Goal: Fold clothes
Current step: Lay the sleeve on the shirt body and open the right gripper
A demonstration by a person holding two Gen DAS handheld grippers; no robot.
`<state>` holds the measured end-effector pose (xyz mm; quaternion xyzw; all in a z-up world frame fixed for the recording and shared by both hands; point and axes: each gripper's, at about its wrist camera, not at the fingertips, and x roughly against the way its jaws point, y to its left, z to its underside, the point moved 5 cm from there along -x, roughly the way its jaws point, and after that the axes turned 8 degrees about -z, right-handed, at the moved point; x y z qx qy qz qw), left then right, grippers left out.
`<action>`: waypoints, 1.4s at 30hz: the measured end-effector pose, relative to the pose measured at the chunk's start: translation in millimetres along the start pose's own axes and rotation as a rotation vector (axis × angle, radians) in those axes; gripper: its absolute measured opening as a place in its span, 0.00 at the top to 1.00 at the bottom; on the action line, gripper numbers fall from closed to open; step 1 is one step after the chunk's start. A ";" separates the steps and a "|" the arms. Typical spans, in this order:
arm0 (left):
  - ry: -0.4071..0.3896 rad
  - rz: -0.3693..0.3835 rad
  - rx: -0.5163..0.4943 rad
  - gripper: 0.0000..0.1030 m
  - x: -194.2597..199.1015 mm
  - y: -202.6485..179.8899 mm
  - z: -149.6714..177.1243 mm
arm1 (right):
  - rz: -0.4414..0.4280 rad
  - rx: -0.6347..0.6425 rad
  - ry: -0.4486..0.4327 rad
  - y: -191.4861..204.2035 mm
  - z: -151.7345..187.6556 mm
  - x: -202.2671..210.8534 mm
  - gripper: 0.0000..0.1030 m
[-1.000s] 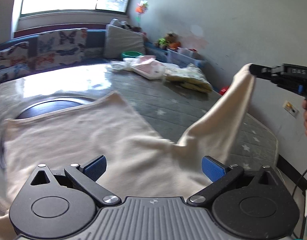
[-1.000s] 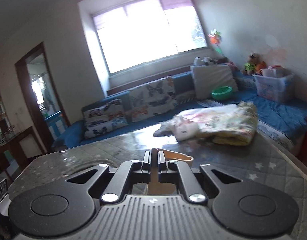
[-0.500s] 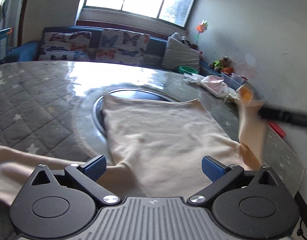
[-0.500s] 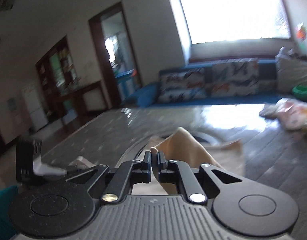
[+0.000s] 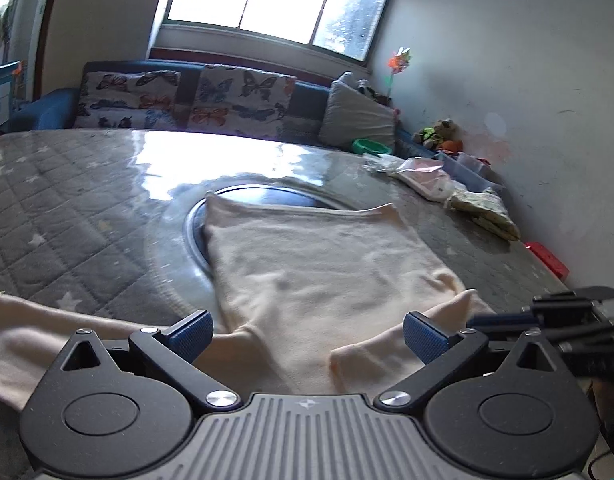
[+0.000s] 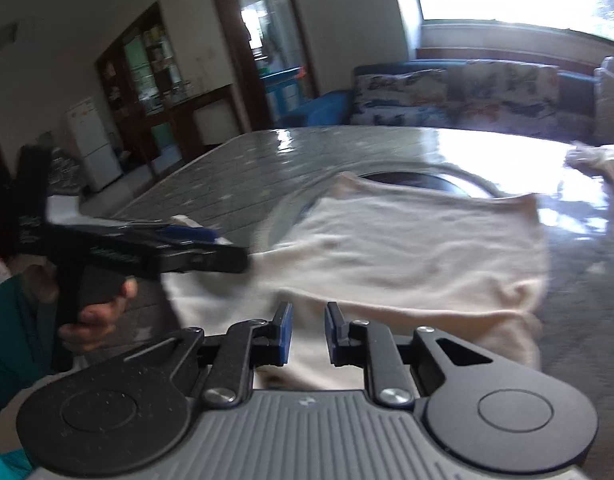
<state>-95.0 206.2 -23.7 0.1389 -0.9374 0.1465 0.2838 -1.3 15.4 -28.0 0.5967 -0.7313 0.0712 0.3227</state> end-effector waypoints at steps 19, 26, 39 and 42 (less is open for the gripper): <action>0.068 0.128 -0.172 0.49 -28.6 -58.5 24.0 | 0.225 -0.044 -0.008 -73.9 0.6 -0.3 0.86; 0.088 0.085 -0.162 0.49 -29.3 -44.8 28.6 | 0.229 -0.051 0.022 -77.8 8.8 -9.7 0.83; 0.099 0.062 -0.217 0.48 -3.0 -47.7 55.4 | 0.178 0.154 0.142 -20.9 38.6 0.9 0.52; 0.080 0.058 -0.187 0.48 3.7 -42.3 51.6 | 0.172 0.197 0.132 -11.0 32.6 -0.7 0.51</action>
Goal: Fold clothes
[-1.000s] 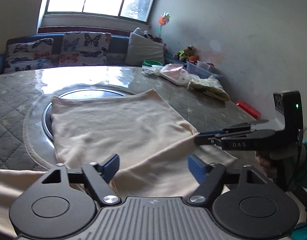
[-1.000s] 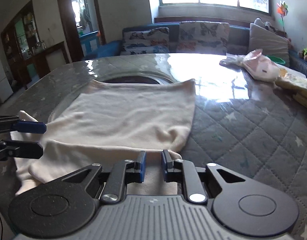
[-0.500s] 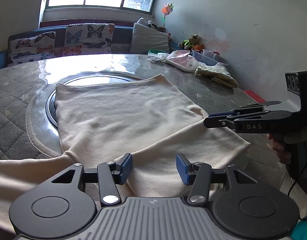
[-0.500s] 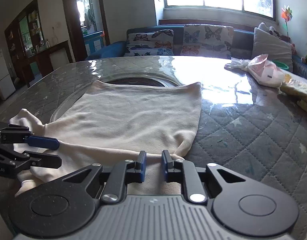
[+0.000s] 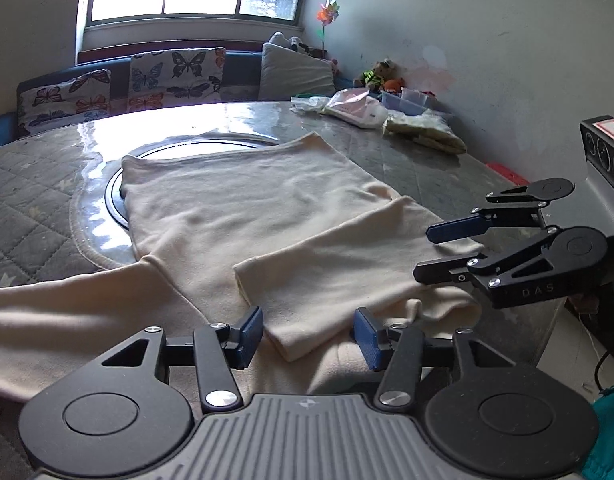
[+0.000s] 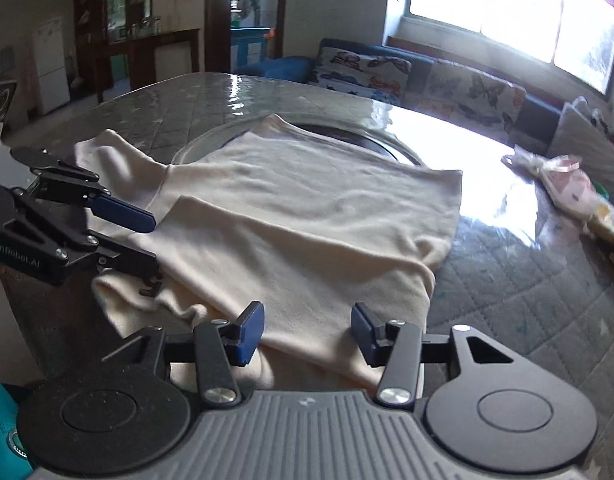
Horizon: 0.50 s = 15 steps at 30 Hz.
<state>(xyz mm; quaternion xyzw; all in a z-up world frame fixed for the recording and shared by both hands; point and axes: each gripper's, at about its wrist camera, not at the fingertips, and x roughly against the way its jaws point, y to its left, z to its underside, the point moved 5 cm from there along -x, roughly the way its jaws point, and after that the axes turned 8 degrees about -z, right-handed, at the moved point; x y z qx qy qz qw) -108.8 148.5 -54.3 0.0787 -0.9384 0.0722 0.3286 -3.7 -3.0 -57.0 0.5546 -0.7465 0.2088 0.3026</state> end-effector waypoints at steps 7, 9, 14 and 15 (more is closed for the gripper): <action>-0.046 -0.078 0.073 0.48 20.1 22.0 0.3 | -0.062 0.049 -0.059 23.7 -35.0 -14.5 0.46; -0.055 -0.120 0.108 0.46 27.2 34.7 1.8 | -0.090 0.054 -0.061 31.8 -40.1 -23.6 0.46; -0.072 -0.295 0.217 0.40 43.7 81.8 5.9 | -0.161 0.076 -0.031 53.8 -42.4 -52.6 0.46; -0.077 -0.336 0.237 0.39 47.7 92.5 6.3 | -0.168 0.070 -0.018 56.4 -40.1 -57.4 0.46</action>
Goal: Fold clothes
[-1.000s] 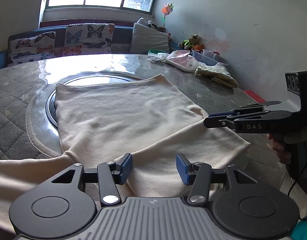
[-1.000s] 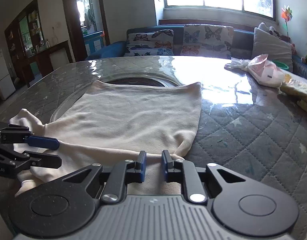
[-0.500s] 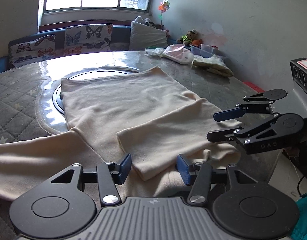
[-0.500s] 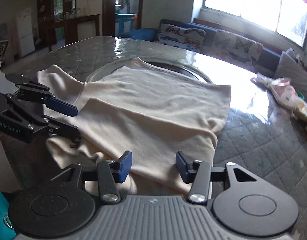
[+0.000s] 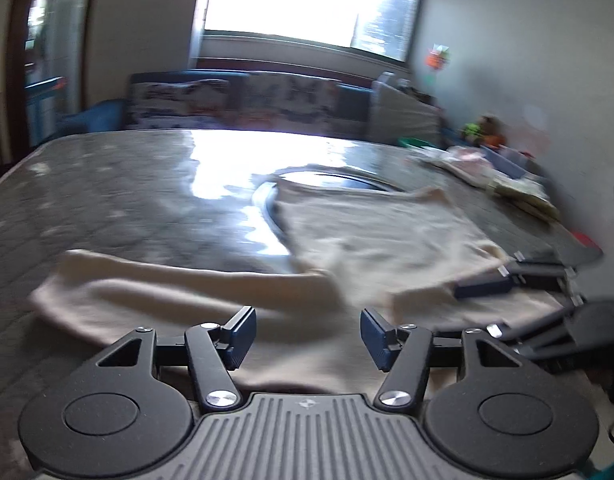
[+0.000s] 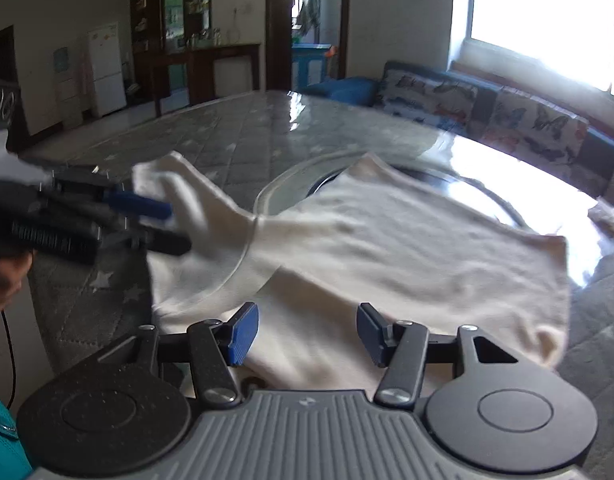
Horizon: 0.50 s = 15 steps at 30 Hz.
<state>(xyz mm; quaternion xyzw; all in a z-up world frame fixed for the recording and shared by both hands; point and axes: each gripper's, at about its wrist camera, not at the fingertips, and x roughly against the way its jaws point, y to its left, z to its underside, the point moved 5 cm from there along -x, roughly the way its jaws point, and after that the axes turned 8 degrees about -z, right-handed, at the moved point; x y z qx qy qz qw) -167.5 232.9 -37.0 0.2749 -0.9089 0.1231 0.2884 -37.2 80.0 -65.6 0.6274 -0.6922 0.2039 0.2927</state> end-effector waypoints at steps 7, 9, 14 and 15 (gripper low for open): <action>-0.045 -0.333 0.118 0.32 -6.6 73.8 -15.6 | -0.012 -0.026 -0.013 3.1 -1.7 1.4 0.46; -0.036 -0.391 0.170 0.32 -12.4 91.0 -17.1 | -0.010 -0.026 -0.022 3.0 -3.4 4.6 0.45; -0.007 -0.439 0.271 0.33 -24.6 116.8 -18.0 | -0.013 -0.031 -0.036 4.3 -5.2 9.4 0.45; -0.006 -0.444 0.274 0.33 -25.8 118.9 -18.5 | -0.014 -0.031 -0.038 4.5 -5.4 10.0 0.45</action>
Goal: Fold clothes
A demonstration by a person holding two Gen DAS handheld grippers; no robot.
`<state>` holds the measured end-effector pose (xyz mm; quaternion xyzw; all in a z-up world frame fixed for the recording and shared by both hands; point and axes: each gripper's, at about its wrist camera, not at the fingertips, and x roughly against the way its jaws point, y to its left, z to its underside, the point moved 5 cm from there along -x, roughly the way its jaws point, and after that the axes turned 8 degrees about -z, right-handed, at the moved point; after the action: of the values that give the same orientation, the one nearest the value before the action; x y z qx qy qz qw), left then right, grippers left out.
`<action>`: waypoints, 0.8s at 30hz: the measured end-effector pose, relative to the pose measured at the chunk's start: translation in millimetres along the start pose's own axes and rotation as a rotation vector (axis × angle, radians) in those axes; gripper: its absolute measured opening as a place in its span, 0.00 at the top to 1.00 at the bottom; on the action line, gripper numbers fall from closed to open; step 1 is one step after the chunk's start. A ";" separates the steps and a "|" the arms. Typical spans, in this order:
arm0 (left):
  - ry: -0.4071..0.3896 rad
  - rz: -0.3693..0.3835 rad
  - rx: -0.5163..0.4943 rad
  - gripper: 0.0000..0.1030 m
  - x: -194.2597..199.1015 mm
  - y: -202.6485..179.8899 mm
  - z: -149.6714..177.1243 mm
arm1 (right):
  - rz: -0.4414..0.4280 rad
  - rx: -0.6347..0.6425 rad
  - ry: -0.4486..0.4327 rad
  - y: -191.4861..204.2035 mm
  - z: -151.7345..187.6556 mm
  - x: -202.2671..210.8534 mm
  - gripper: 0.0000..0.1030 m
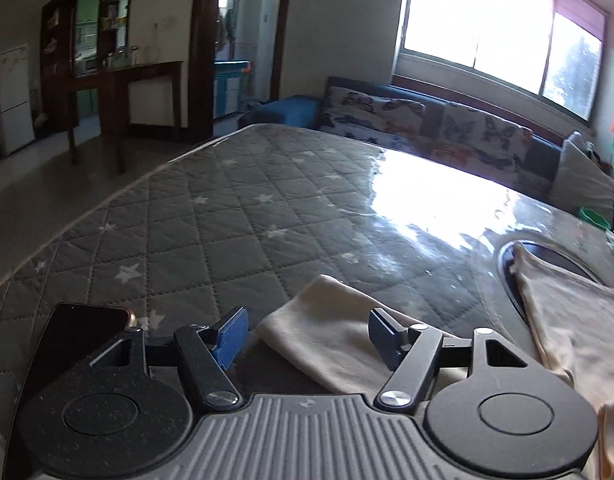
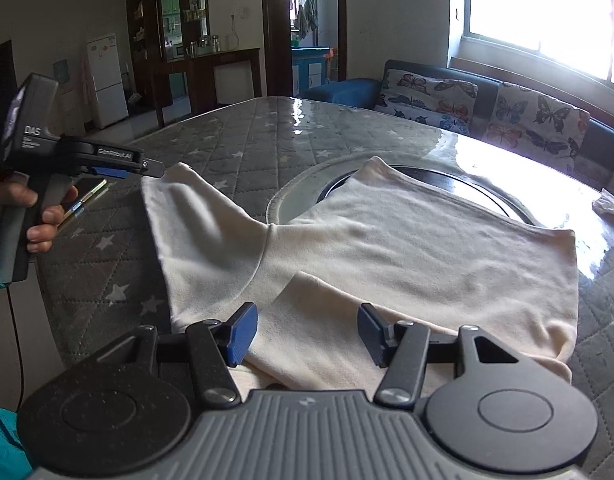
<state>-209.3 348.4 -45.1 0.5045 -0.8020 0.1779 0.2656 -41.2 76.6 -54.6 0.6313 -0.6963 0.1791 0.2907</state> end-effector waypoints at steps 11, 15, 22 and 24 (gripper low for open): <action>0.067 -0.012 0.059 0.48 -16.5 7.4 6.5 | 0.012 -0.032 -0.037 -2.1 -1.4 13.2 0.44; 0.059 -0.025 0.051 0.76 -17.0 8.6 7.9 | 0.020 -0.047 -0.046 -5.2 -0.2 17.8 0.42; 0.078 0.096 0.104 0.90 -3.3 3.8 4.7 | 0.037 -0.073 -0.065 -10.3 2.8 26.3 0.40; 0.060 0.151 0.098 0.90 10.7 -6.3 -0.8 | 0.043 -0.079 -0.071 -12.5 2.7 29.2 0.40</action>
<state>-207.1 338.6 -37.9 0.4494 -0.8198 0.2514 0.2505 -30.4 50.6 -39.8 0.6104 -0.7260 0.1351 0.2867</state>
